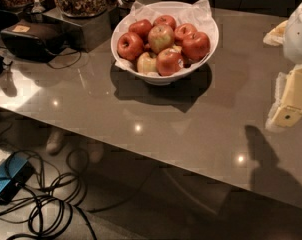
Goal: Pick apple from white bowl
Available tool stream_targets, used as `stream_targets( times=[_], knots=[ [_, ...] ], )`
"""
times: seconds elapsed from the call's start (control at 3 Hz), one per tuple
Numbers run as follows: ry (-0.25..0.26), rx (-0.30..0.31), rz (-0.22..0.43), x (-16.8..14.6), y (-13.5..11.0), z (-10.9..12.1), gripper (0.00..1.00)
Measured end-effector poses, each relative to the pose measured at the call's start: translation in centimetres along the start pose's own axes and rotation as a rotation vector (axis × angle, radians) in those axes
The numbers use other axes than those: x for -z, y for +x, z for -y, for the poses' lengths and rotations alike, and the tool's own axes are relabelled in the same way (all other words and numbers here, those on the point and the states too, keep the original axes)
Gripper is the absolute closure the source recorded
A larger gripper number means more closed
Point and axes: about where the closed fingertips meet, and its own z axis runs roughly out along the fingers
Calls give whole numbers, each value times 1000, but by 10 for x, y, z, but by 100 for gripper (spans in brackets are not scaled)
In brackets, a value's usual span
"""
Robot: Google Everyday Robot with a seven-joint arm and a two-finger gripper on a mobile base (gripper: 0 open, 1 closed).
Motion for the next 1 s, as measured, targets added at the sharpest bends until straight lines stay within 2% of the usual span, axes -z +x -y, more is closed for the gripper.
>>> stream_targets(
  times=[0.33, 1.0],
  knots=[
    [15, 9, -4, 4, -13, 2, 0],
    [2, 81, -103, -1, -89, 31, 0]
  ],
)
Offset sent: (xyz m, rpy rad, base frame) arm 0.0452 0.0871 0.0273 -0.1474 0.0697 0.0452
